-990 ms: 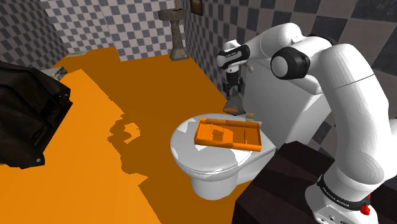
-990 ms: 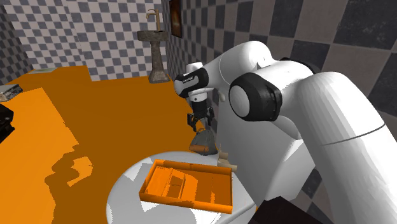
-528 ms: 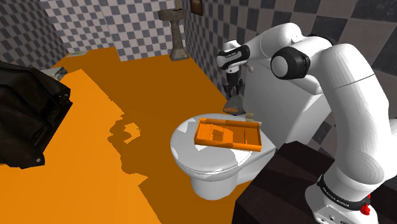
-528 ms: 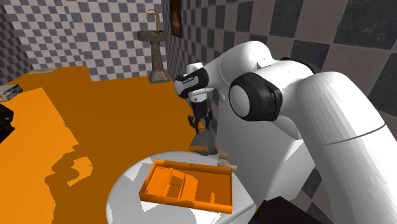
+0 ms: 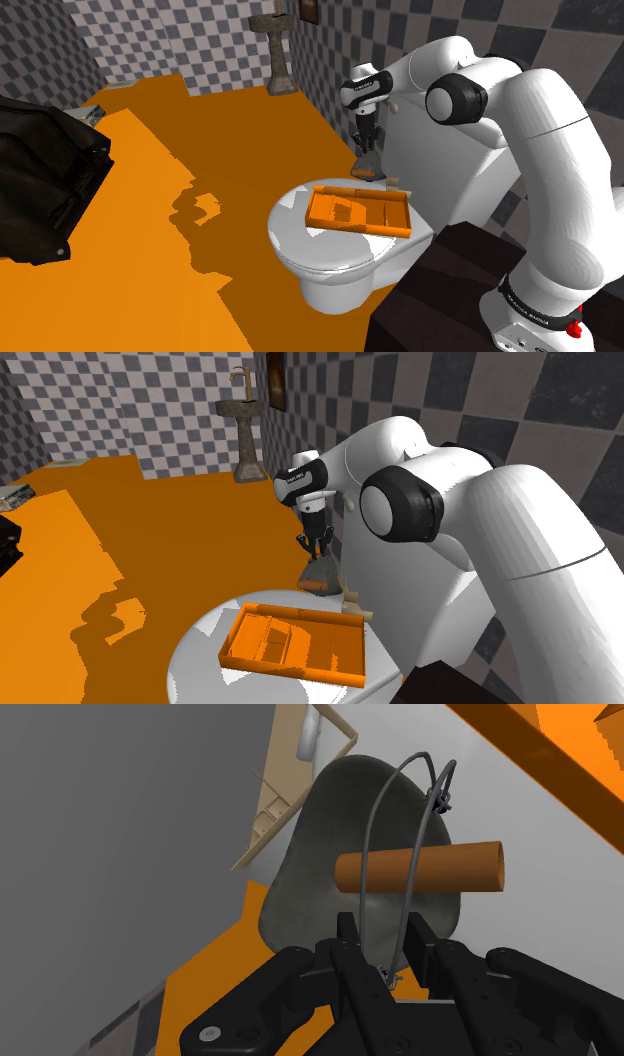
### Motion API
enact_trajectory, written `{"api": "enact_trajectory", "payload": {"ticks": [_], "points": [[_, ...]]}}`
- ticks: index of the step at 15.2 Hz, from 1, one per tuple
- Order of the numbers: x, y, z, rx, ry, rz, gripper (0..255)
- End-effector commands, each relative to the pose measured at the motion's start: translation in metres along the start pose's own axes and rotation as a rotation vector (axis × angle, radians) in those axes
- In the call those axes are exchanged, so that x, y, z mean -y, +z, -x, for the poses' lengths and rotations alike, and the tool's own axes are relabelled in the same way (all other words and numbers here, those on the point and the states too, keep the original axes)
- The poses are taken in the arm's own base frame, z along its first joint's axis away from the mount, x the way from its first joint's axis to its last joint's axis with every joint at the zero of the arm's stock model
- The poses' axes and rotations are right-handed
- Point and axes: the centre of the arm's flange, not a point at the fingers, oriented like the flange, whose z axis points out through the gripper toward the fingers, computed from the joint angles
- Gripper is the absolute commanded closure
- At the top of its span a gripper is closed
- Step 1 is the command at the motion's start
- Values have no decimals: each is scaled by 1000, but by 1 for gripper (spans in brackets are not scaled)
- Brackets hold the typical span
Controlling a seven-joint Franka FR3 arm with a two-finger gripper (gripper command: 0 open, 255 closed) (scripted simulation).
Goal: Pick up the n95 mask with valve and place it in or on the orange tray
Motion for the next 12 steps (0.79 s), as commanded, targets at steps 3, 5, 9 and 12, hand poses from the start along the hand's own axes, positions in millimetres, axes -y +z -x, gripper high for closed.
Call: {"api": "enact_trajectory", "payload": {"ticks": [3,5,9,12], "points": [[0,-10,2,0,0,0,255],[-1,-21,4,0,0,0,255],[-2,-41,8,0,0,0,255],[-2,-57,11,0,0,0,255]]}}
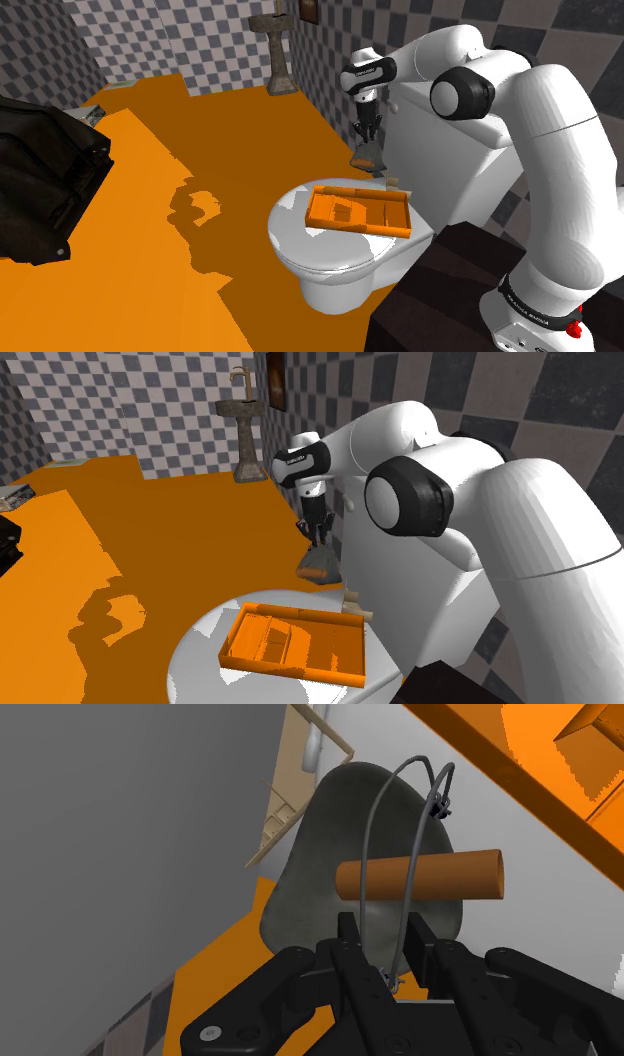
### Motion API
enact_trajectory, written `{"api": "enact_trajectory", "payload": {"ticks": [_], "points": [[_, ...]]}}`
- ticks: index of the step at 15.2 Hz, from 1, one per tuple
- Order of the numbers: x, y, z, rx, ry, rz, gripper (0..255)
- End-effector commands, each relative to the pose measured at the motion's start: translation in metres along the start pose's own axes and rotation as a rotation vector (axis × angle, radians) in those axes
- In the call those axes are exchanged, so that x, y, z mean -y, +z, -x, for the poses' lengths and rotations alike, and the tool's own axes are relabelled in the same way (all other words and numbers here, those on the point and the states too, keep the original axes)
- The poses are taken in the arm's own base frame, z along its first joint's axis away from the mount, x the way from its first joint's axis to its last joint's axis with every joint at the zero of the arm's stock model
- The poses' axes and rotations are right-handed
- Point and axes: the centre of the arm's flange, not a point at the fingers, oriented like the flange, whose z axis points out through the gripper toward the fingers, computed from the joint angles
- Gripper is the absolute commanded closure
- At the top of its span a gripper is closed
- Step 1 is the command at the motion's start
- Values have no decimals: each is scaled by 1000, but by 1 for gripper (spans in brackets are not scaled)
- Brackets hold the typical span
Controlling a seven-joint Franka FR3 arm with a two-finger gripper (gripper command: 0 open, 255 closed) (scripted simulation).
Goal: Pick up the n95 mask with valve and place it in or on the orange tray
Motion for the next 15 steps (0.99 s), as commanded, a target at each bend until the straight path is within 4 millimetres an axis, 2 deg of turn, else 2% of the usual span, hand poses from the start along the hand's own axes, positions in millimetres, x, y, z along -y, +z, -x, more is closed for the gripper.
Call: {"api": "enact_trajectory", "payload": {"ticks": [1,13,15], "points": [[-1,-12,2,0,0,0,255],[-3,-71,13,0,0,0,255],[11,-77,34,0,0,0,255]]}}
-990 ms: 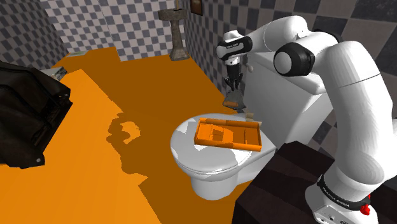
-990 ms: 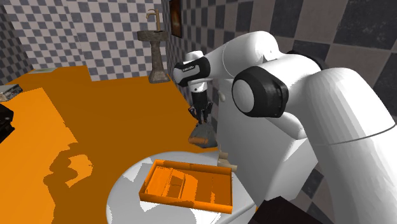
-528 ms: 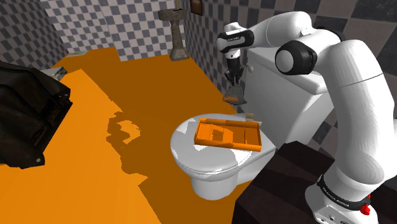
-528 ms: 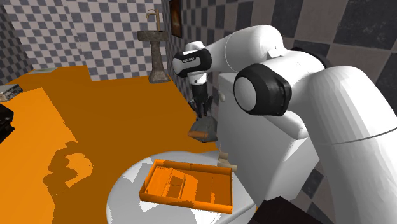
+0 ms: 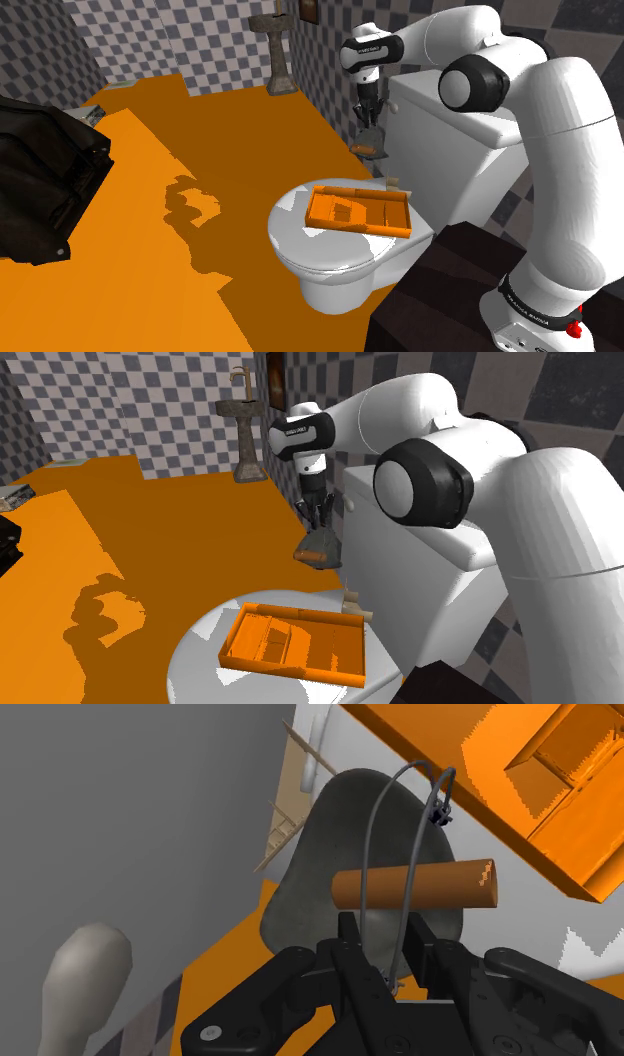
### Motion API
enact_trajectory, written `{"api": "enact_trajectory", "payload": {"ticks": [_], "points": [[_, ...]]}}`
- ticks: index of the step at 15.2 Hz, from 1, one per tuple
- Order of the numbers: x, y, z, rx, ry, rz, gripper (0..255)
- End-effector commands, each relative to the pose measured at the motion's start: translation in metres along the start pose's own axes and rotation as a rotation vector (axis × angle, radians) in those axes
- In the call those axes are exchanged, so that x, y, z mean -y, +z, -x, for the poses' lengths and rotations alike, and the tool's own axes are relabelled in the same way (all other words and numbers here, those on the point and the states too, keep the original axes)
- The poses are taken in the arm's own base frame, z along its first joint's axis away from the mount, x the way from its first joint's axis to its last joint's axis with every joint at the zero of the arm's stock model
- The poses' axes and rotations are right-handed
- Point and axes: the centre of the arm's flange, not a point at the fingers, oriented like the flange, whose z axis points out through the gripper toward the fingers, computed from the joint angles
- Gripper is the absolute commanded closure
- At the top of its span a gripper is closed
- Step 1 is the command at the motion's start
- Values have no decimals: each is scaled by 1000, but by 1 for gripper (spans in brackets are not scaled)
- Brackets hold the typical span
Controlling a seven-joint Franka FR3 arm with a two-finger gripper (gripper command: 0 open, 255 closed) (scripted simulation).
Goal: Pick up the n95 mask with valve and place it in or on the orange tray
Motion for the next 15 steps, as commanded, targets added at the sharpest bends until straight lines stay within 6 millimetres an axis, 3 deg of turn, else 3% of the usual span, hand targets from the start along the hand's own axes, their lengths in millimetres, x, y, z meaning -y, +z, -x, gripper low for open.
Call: {"api": "enact_trajectory", "payload": {"ticks": [1,15], "points": [[12,-8,20,0,0,0,255],[110,-55,167,0,0,0,255]]}}
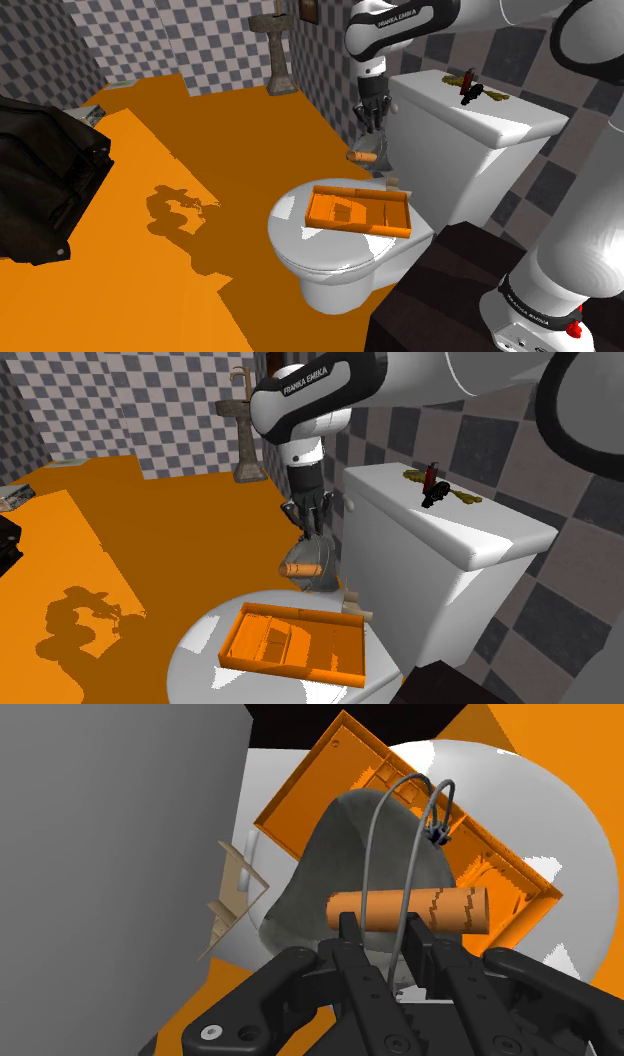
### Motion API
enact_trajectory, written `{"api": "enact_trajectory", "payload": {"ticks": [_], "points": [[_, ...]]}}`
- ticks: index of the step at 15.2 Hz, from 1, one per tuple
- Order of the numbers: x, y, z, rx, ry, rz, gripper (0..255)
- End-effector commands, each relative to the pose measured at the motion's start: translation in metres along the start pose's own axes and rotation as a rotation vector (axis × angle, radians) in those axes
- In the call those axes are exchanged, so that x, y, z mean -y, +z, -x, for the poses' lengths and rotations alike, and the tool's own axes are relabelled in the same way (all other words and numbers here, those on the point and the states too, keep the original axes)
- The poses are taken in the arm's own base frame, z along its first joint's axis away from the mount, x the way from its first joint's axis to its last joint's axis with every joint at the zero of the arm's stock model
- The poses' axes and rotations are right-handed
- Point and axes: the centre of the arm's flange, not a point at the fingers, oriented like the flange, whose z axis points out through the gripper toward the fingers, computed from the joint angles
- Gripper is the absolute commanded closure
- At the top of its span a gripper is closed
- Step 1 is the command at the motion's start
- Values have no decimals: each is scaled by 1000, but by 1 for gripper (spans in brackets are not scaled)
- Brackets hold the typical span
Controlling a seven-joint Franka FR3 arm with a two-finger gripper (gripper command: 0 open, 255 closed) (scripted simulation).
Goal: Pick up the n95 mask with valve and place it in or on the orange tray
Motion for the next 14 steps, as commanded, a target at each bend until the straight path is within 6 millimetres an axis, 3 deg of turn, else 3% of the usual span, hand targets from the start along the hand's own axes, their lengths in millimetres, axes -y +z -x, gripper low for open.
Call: {"api": "enact_trajectory", "payload": {"ticks": [1,14], "points": [[5,2,9,0,1,0,255],[8,69,-3,0,1,0,255]]}}
